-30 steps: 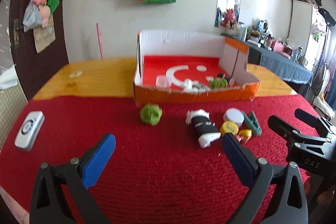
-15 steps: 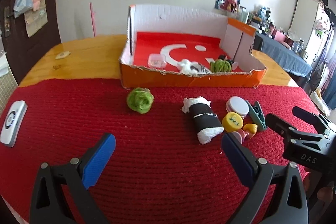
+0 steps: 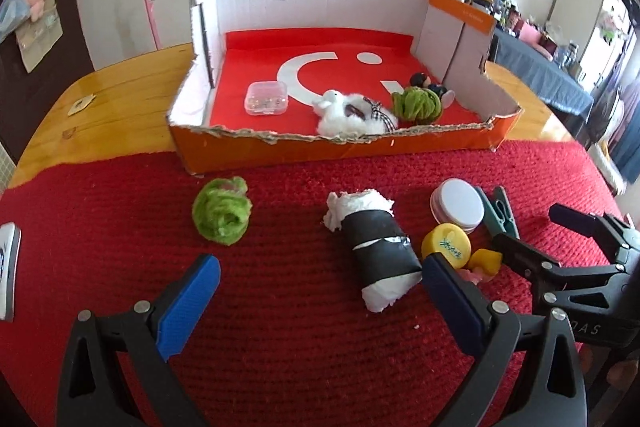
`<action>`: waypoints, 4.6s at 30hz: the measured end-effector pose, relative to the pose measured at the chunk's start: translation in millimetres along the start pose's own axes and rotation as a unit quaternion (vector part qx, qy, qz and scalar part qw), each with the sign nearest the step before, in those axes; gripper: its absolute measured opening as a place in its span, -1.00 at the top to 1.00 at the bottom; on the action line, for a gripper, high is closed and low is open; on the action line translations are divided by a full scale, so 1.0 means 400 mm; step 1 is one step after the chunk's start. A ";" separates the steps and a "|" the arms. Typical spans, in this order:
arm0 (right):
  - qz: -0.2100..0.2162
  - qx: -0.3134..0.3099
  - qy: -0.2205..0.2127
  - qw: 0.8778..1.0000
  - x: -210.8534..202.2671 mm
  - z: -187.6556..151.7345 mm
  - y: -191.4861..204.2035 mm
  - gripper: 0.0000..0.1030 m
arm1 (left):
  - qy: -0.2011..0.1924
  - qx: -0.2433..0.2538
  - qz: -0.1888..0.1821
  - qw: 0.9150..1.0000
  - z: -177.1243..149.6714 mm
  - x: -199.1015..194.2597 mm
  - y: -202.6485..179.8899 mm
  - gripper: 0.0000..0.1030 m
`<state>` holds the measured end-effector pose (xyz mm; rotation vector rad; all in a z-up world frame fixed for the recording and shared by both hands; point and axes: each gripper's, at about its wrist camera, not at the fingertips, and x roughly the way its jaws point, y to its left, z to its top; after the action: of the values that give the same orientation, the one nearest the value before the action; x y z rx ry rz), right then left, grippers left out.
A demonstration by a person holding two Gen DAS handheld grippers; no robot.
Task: Organize objects
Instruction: 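Grasp the black-and-white plush doll with left tool while right tool grasps teal clothespin, then carry the doll with left tool while right tool carries clothespin into cardboard box, then lower and release the doll with left tool while right tool releases clothespin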
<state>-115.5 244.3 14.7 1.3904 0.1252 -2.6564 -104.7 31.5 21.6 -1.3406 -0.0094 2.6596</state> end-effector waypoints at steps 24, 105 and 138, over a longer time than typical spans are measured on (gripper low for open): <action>0.004 -0.095 0.017 0.995 0.017 0.041 0.027 -0.79 | -0.024 0.110 0.022 0.993 0.038 -0.017 -0.020 -0.43; 0.175 -0.061 -0.079 0.980 -0.091 0.296 0.052 0.55 | -0.106 0.116 -0.095 0.983 0.217 -0.105 0.042 0.32; 0.071 -0.079 0.122 0.987 0.285 0.475 0.104 0.55 | 0.051 0.058 -0.063 0.995 0.364 0.244 0.039 0.32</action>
<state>-326.8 167.1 28.9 1.5997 0.2452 -2.3007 -280.4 40.4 29.4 -1.3884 0.0708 2.4465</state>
